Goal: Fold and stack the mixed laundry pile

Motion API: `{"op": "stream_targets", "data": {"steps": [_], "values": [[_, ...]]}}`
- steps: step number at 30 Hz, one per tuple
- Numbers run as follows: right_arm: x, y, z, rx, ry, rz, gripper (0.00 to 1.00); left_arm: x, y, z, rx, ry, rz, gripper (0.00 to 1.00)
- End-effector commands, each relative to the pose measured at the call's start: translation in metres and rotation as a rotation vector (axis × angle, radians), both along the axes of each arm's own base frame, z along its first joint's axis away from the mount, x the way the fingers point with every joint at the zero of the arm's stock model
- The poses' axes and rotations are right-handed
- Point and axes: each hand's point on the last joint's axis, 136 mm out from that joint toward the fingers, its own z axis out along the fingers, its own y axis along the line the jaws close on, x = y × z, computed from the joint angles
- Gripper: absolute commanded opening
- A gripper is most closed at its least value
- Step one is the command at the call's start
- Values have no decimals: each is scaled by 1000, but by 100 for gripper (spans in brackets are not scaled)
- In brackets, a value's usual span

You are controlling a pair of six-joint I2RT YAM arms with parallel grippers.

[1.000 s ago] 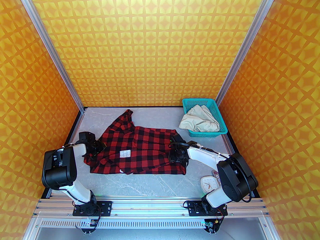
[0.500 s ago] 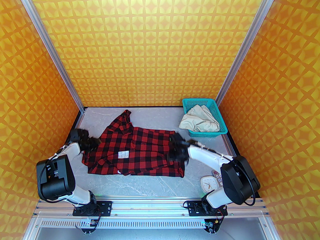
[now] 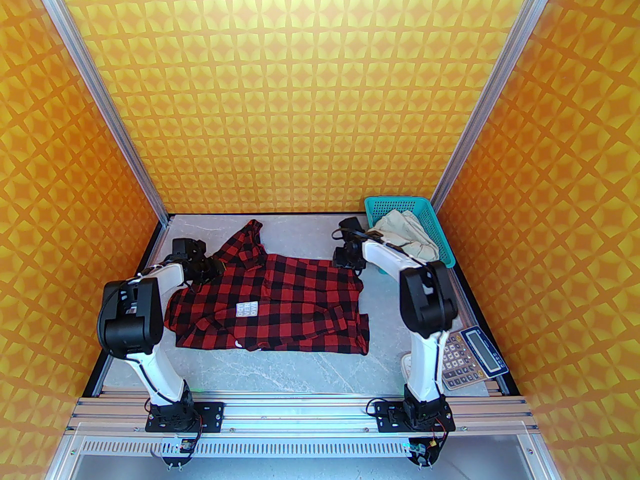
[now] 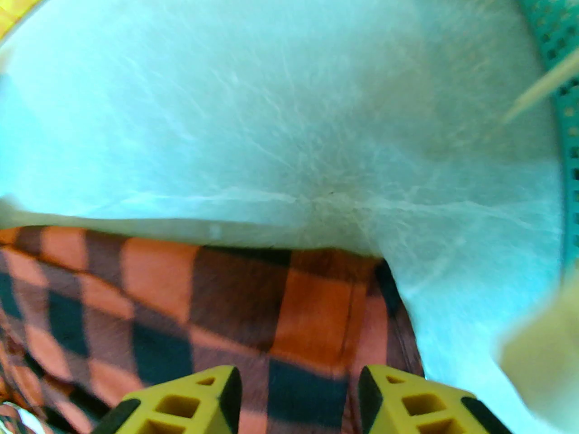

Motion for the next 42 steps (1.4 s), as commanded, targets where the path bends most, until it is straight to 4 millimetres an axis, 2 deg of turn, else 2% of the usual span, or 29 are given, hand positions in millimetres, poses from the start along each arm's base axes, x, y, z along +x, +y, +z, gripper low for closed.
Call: {"op": "stream_targets", "data": {"steps": [1, 4, 8, 15, 20, 25, 29, 32, 35, 37, 39, 42], "values": [[5, -6, -10, -15, 20, -13, 48, -2, -2, -7, -10, -3, 3, 19], [7, -6, -18, 1, 28, -35, 46, -5, -2, -15, -7, 10, 6, 19], [19, 1, -18, 43, -5, -33, 37, -8, -1, -28, -3, 33, 10, 18], [37, -4, 7, 9, -77, -37, 11, -13, 0, -34, 3, 45, 5, 17], [46, -10, 20, -11, -113, -44, 0, -13, 4, -32, 8, 41, 10, 17], [52, -20, 22, -12, -119, -67, 0, -12, 10, -28, 10, 32, 21, 17], [62, -18, 22, 28, -140, -60, 0, -10, 18, -25, 8, 26, 43, 17], [71, -11, 17, 51, -153, -31, 11, -9, 21, -23, 12, 22, 42, 17], [77, -11, 9, 34, -152, -22, 19, -6, 20, -18, 14, 10, 39, 17], [79, -11, 7, 26, -149, -14, 28, -6, 19, -11, 11, -5, 34, 19], [77, -9, 12, 34, -141, -7, 36, -5, 17, -1, 8, -26, 25, 20], [66, -7, 43, 74, -172, -5, 42, -9, 13, 17, 15, -58, 12, 20]]}}
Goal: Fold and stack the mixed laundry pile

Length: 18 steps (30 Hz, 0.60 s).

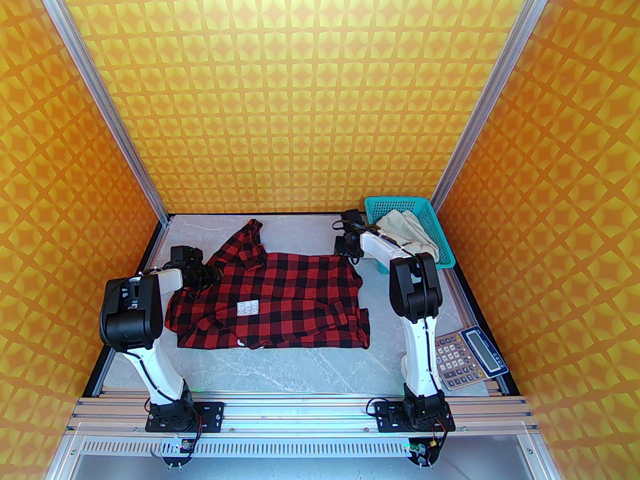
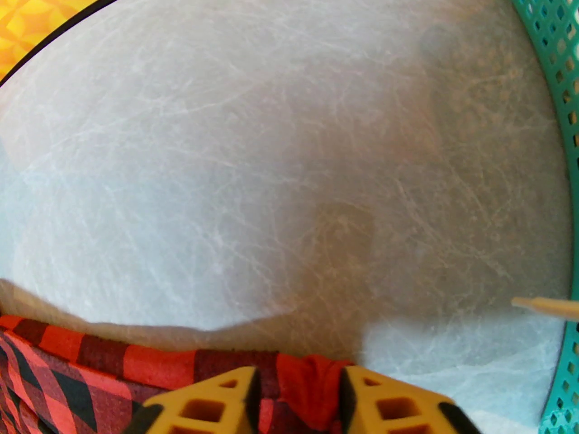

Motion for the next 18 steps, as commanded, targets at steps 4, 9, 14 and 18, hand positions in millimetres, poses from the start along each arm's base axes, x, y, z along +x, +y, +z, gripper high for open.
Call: {"op": "stream_targets", "data": {"steps": [4, 9, 14, 18], "values": [[-42, 8, 67, 122, -75, 12, 44, -15, -19, 45, 31, -85, -78, 22], [-109, 19, 44, 120, 6, 38, 44, -21, -34, 36, 22, -75, -118, 23], [-166, 33, 6, 120, 122, 63, 41, -14, -44, 23, -8, -75, -121, 22], [-202, 35, -24, 140, 201, 49, 41, -10, -33, -6, -22, -19, -79, 18]]}}
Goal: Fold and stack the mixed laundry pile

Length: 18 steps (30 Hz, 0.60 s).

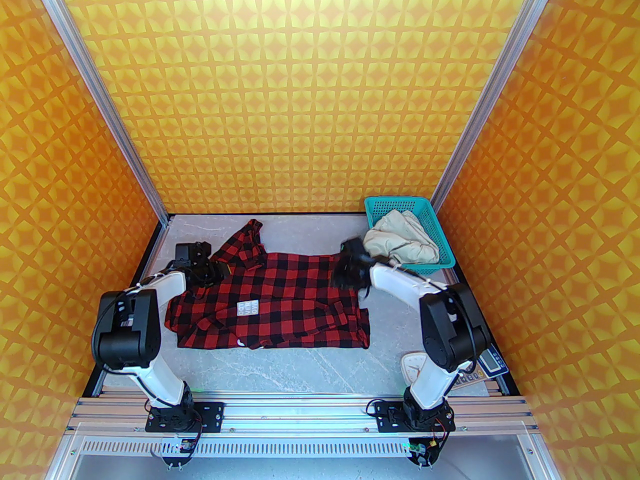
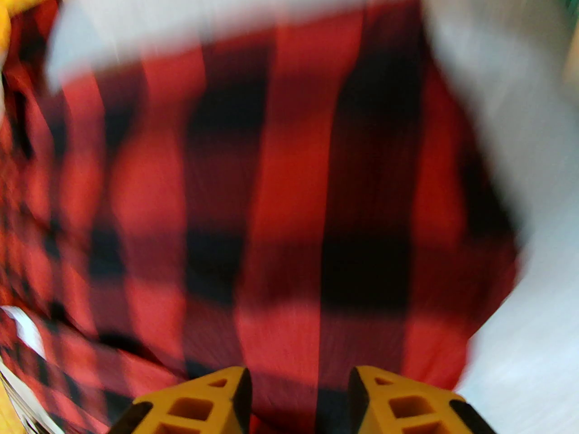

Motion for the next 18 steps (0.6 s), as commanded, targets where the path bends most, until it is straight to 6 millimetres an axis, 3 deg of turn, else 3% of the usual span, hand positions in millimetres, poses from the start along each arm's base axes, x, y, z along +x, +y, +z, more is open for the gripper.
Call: {"op": "stream_targets", "data": {"steps": [1, 7, 13, 15, 18], "values": [[-20, -3, -14, 31, 46, -52, 40, 1, 11, -25, -21, 44, 49, 17], [-52, -32, -37, -86, 103, -92, 40, -21, 50, -40, -8, 108, 174, 14], [-62, -21, -28, -159, 109, -18, 42, -40, 68, -27, 15, 103, 184, 15], [-56, -15, -21, -155, 101, -1, 44, -34, 62, -12, -6, 55, 154, 20], [-27, -10, 5, -182, 26, 23, 47, -16, 50, 17, -38, -21, 101, 27]]}}
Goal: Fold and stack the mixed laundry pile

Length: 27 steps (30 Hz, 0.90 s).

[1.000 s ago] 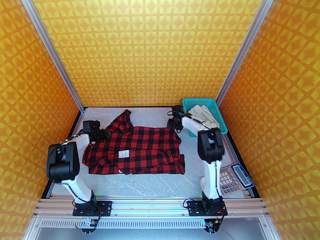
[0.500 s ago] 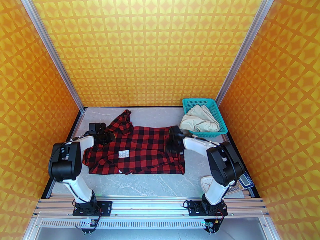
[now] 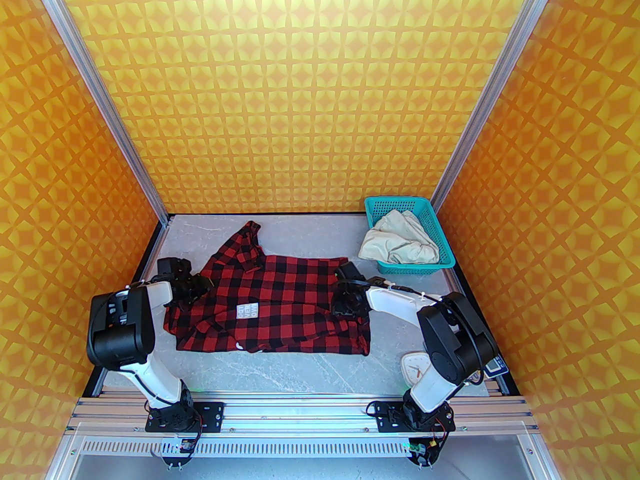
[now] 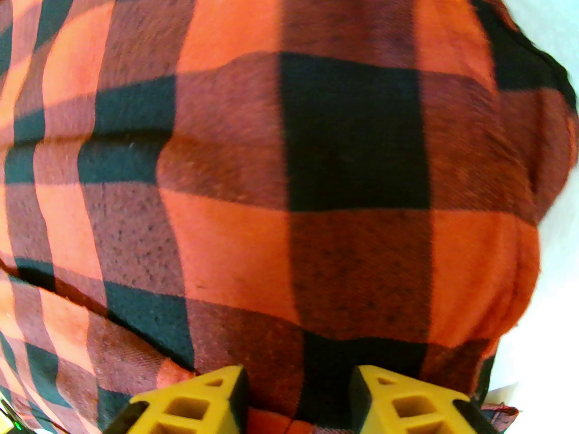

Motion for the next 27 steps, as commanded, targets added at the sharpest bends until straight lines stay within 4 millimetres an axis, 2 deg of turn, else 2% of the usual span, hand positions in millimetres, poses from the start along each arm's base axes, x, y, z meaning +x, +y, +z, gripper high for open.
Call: {"op": "stream_targets", "data": {"steps": [1, 5, 8, 11, 14, 19, 23, 27], "values": [[24, -6, 23, -90, -32, 30, 48, 20, -14, 38, 0, -93, -85, 29], [79, -8, 52, -82, -128, 23, 50, 56, -24, 60, 52, -136, -184, 35], [118, -11, 53, -52, -171, 20, 49, 87, -21, 54, 92, -122, -233, 38], [145, -10, 45, -60, -175, 37, 49, 112, -21, 44, 136, -107, -294, 46], [160, -3, 30, -63, -153, 73, 49, 131, -25, 35, 176, -78, -381, 51], [169, 7, 6, -29, -102, 74, 49, 143, -34, 12, 238, 2, -497, 53], [185, 11, -10, -32, -87, 50, 48, 147, -49, -6, 220, 50, -527, 39], [201, 12, -21, -53, -72, 38, 47, 147, -40, -23, 240, 109, -488, 34]]}}
